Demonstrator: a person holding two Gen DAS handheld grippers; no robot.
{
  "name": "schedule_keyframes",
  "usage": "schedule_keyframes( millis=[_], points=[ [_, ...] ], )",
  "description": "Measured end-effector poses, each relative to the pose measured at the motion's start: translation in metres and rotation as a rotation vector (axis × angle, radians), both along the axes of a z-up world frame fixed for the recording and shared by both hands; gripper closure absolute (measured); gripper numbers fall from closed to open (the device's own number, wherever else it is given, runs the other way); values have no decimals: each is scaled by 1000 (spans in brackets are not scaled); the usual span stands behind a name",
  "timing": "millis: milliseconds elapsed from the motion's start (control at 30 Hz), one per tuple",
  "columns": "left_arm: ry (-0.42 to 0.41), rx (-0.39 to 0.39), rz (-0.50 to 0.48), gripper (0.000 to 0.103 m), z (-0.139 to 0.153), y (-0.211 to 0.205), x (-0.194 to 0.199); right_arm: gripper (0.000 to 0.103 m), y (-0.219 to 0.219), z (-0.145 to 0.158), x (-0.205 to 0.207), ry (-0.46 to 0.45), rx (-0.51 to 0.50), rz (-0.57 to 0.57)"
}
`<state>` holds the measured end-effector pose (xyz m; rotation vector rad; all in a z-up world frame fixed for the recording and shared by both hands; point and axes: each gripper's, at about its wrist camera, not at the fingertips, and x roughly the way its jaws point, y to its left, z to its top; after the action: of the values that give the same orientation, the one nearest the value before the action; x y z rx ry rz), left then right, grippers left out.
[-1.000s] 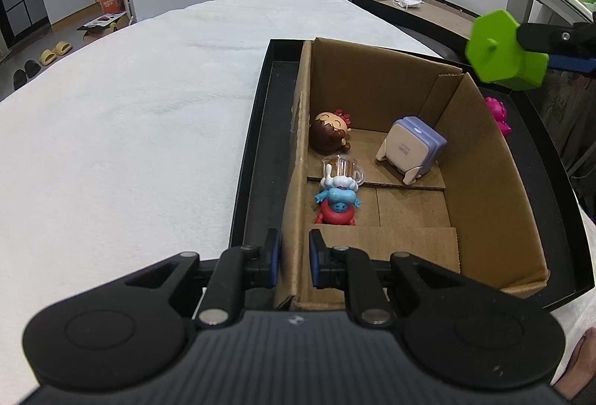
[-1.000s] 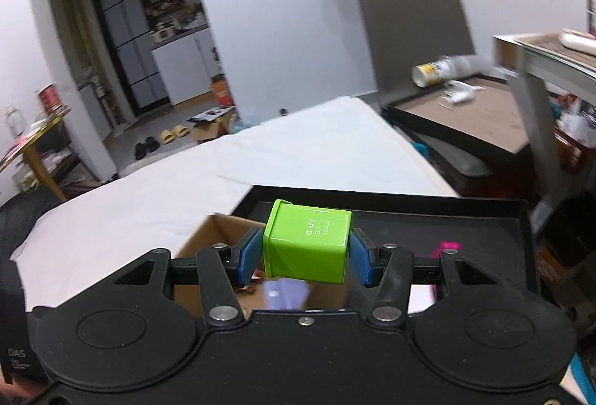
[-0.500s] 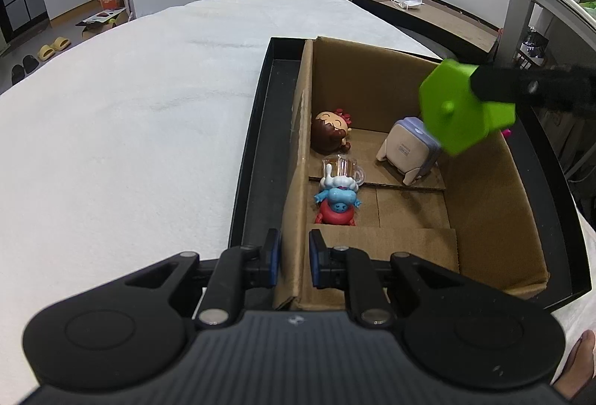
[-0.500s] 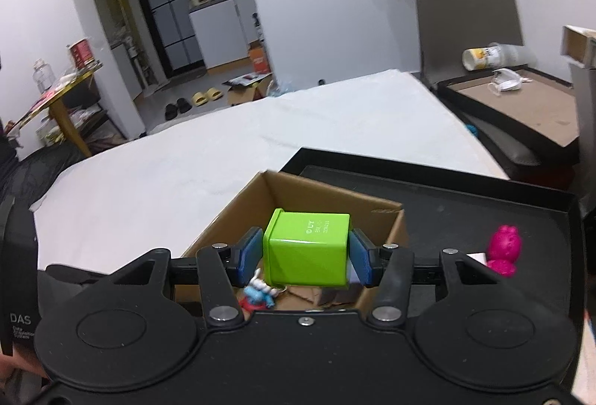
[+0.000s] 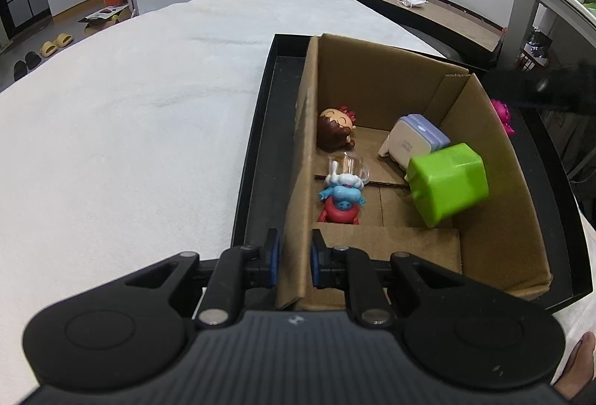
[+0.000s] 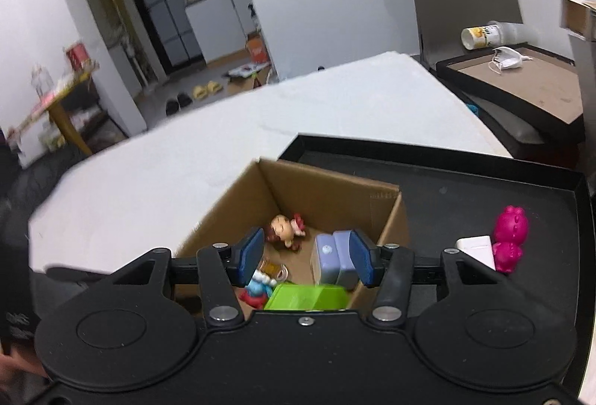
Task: Organize rigid objects
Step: 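Carry the lime-green cube into the box and release it with the right tool, then move the right tool to the white USB charger and grasp it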
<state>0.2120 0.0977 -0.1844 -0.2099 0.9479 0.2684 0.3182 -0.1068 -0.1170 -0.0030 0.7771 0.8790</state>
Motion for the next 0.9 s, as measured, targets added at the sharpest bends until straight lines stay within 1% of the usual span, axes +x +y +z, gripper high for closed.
schedule_keyframes(
  millis=[67, 167, 333, 533, 733, 900],
  points=[
    [-1, 4, -1, 88, 0, -1, 0, 52, -9, 4, 4, 4, 18, -20],
    [1, 13, -2, 88, 0, -4, 0, 52, -21, 5, 12, 20, 8, -63],
    [2, 24, -3, 88, 1, -6, 1, 52, -47, -1, 30, 88, -16, -149],
    [4, 34, -3, 88, 1, -8, 1, 52, -73, -8, 42, 122, -30, -218],
    [0, 32, -4, 88, 2, -9, 0, 52, -92, -12, 55, 143, -45, -253],
    [-2, 28, -5, 88, 2, -8, 0, 52, -103, -14, 61, 150, -68, -258]
  ],
)
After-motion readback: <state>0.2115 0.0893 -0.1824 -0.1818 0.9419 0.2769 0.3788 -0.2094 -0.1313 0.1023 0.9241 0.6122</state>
